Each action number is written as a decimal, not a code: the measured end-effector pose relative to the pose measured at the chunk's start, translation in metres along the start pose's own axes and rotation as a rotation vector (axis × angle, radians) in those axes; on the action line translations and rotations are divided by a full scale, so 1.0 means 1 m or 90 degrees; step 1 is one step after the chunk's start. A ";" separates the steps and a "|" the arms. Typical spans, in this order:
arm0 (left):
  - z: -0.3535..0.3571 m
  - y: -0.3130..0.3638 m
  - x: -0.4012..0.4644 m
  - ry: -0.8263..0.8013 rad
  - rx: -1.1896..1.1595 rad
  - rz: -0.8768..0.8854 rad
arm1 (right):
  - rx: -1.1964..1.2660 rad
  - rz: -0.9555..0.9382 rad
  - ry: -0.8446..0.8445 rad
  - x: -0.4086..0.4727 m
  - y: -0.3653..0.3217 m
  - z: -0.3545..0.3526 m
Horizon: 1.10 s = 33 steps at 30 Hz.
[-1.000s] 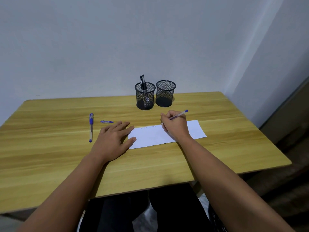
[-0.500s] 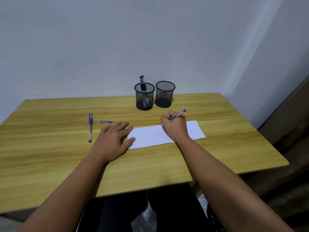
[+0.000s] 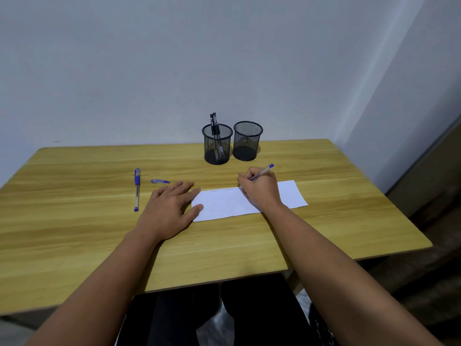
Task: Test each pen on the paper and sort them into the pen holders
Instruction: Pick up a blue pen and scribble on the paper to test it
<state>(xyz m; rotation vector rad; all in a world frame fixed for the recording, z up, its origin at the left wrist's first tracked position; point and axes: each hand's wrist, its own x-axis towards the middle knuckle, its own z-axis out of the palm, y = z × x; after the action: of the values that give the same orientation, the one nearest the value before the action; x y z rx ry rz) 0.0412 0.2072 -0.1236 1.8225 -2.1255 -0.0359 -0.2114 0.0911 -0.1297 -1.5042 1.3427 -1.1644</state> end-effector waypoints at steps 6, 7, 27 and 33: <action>-0.001 0.000 0.000 -0.002 0.000 0.002 | -0.002 -0.006 -0.001 0.001 0.002 -0.001; -0.001 0.000 0.000 -0.002 0.001 0.003 | -0.004 -0.010 -0.001 0.001 0.003 -0.001; -0.001 0.000 -0.001 -0.004 -0.002 0.000 | -0.033 -0.020 0.040 0.000 0.001 0.000; -0.001 0.001 -0.001 -0.006 -0.005 0.001 | -0.032 -0.022 0.044 -0.002 -0.004 -0.002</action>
<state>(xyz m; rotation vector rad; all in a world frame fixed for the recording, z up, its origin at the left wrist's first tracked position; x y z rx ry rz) 0.0410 0.2081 -0.1225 1.8205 -2.1300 -0.0529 -0.2119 0.0937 -0.1259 -1.5414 1.4060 -1.2222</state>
